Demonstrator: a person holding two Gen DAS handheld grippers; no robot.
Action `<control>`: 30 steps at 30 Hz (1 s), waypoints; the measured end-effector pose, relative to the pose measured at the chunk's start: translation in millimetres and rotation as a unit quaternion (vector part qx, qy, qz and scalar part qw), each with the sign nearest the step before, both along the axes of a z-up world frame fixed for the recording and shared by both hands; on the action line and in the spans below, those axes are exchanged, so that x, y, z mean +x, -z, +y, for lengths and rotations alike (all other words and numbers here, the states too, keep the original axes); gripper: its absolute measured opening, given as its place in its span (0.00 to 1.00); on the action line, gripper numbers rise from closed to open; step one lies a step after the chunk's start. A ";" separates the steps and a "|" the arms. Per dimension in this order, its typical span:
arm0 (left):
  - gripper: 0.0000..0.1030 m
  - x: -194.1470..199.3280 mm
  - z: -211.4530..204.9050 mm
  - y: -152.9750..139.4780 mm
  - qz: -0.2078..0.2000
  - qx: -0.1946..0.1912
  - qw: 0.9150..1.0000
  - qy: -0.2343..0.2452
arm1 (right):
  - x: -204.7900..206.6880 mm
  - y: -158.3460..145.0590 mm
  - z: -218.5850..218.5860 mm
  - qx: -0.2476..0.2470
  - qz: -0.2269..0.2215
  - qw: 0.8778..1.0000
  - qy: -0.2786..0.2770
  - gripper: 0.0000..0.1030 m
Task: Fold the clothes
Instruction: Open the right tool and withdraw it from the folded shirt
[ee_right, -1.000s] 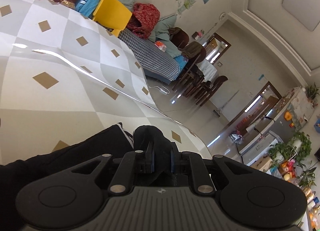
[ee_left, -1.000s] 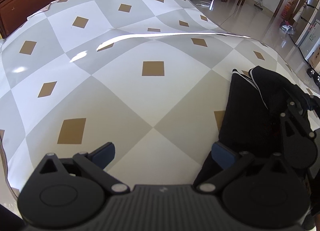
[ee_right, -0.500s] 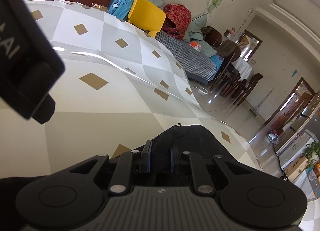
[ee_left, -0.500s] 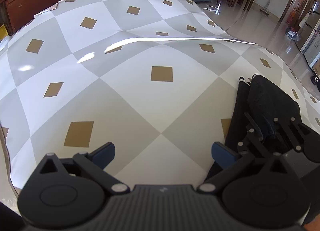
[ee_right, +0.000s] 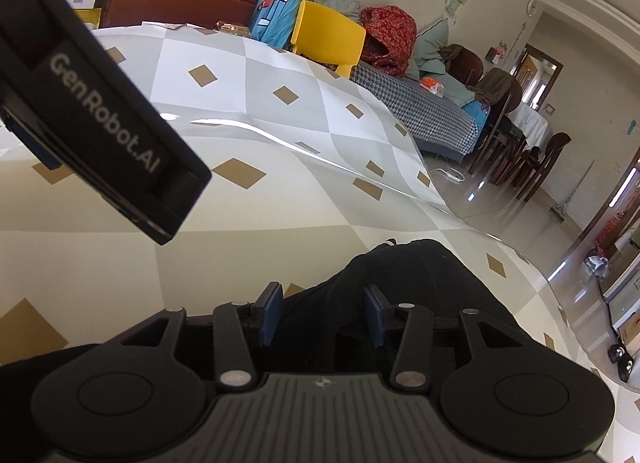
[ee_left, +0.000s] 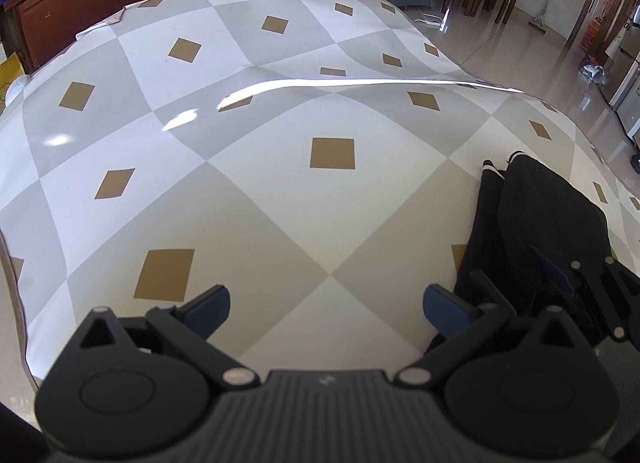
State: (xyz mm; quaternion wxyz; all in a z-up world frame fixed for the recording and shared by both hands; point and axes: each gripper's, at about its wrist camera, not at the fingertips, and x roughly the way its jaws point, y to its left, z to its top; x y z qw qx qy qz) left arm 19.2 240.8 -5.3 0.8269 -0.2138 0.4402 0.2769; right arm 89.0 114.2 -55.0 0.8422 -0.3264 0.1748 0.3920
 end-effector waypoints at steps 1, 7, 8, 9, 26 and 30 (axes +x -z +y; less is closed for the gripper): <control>1.00 0.4 -1.1 0.3 0.000 0.000 1.000 0.002 | -1.6 -3.5 -4.4 0.002 0.001 1.000 0.002 0.42; 1.00 3.0 -14.4 4.0 0.004 0.002 0.999 0.034 | -10.0 -24.5 -38.0 0.019 0.043 0.998 0.036 0.42; 1.00 3.6 -18.2 5.5 0.007 0.002 0.999 0.043 | -11.8 -27.3 -43.8 0.021 0.050 0.998 0.043 0.42; 1.00 4.1 -22.0 7.1 0.009 0.003 0.999 0.052 | -14.0 -29.4 -49.0 0.021 0.056 0.997 0.049 0.42; 1.00 -6.8 -74.7 27.3 0.035 0.016 0.985 0.166 | -46.5 -45.0 -114.4 0.009 0.097 0.987 0.130 0.42; 1.00 -12.1 -84.2 30.9 0.038 0.020 0.982 0.182 | -51.9 -47.2 -133.1 0.007 0.096 0.982 0.161 0.42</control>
